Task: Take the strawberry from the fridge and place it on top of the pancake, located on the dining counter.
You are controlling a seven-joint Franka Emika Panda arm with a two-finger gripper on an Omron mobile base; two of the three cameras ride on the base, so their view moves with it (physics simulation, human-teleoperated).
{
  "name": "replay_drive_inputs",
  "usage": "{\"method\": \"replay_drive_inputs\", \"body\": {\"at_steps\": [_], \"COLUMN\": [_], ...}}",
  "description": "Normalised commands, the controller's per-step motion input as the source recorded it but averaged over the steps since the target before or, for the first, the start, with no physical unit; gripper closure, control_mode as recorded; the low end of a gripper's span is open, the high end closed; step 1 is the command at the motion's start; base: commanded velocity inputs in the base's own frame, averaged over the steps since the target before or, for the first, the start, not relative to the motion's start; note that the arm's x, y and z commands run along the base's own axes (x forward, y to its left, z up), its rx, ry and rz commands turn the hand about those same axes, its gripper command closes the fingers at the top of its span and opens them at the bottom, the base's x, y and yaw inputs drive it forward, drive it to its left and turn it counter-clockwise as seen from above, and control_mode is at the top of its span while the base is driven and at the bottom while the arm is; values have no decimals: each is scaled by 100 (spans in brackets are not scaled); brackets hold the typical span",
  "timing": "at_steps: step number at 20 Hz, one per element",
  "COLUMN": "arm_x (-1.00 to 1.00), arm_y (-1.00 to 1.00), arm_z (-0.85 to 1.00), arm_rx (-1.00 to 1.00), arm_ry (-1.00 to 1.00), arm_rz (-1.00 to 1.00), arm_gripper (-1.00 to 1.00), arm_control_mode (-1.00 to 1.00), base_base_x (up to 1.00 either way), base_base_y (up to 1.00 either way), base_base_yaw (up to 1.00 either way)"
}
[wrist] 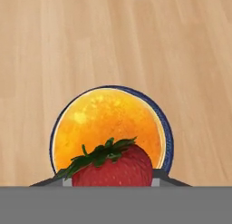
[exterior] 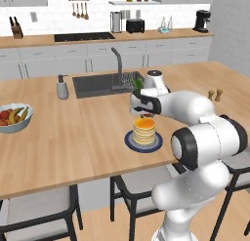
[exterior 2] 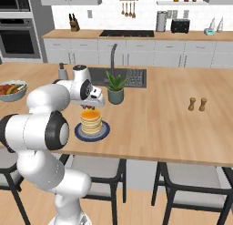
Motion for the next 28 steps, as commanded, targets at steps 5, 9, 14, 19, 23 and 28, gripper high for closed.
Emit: {"method": "replay_drive_inputs", "body": {"at_steps": [5, 9, 14, 19, 23, 28], "arm_x": [2, 2, 4, 0, 0, 0], "arm_y": [-3, 0, 0, 0, 0, 0], "arm_z": [-30, -32, -35, -17, -9, -2], "arm_rx": [0, 0, -1, -1, 0, 0], "arm_ry": [2, 0, 0, 1, 0, 0], "arm_rz": [0, 0, 0, 0, 0, 0], "arm_gripper": [100, 100, 100, 100, 100, -100], "arm_control_mode": [-100, -100, -100, -100, -100, -100], "base_base_x": [0, 0, 0, 0, 0, 0], "base_base_y": [0, 0, 0, 0, 0, 0], "base_base_yaw": [0, 0, 0, 0, 0, 0]}}
